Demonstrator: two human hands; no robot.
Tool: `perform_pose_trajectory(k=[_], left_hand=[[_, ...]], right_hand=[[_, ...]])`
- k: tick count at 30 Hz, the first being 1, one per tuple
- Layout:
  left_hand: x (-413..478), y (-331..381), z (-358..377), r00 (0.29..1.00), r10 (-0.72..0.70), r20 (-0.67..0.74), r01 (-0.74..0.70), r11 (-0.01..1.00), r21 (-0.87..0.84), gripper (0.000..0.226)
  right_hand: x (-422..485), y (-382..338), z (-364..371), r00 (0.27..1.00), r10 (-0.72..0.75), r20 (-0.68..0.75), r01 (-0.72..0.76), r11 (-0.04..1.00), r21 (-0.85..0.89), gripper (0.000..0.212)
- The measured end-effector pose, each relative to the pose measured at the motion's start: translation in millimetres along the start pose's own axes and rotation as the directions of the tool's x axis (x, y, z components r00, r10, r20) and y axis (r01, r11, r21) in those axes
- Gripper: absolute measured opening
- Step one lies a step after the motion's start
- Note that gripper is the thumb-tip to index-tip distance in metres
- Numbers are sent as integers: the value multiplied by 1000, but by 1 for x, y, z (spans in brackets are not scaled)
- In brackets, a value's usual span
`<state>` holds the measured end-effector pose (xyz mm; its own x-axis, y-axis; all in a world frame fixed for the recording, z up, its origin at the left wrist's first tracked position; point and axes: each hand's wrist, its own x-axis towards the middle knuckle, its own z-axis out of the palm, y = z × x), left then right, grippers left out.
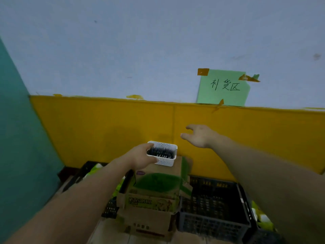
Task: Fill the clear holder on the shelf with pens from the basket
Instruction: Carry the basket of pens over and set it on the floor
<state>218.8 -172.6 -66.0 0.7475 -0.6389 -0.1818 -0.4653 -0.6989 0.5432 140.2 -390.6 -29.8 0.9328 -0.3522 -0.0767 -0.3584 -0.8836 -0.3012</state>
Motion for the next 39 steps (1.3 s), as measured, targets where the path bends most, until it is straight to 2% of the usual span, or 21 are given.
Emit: perform_pose_trajectory(k=[8, 13, 16, 21, 26, 28, 31, 34, 37, 39], left_hand=[[90, -30, 1, 996, -81, 48, 84, 995, -60, 76], [154, -69, -4, 991, -65, 115, 74, 995, -70, 77], [197, -96, -11, 988, -34, 150, 48, 995, -90, 72], [268, -140, -15, 978, -15, 209, 19, 1000, -17, 72], [324, -171, 3, 957, 8, 289, 17, 996, -83, 53], [346, -184, 18, 952, -21, 304, 59, 991, -118, 52], [383, -209, 49, 950, -99, 295, 144, 980, -135, 55], [416, -232, 81, 947, -144, 288, 191, 972, -139, 68], [447, -254, 109, 936, -187, 299, 224, 970, -94, 83], [465, -267, 126, 935, -230, 269, 256, 964, -67, 83]], right_hand=[[98, 21, 26, 998, 30, 62, -30, 1000, 5, 72], [171, 22, 67, 991, 80, 111, -78, 997, -23, 76], [215, 21, 94, 979, 140, 150, -144, 989, 18, 75], [280, 26, 131, 948, 260, 184, -267, 964, 12, 77], [328, 49, 166, 912, 326, 250, -354, 933, 72, 76], [347, 63, 185, 905, 328, 270, -361, 929, 80, 74], [375, 86, 218, 898, 325, 298, -364, 927, 88, 74], [399, 111, 254, 881, 315, 352, -364, 928, 82, 74], [420, 135, 289, 867, 317, 384, -391, 911, 131, 75], [433, 147, 311, 860, 318, 399, -412, 894, 176, 77]])
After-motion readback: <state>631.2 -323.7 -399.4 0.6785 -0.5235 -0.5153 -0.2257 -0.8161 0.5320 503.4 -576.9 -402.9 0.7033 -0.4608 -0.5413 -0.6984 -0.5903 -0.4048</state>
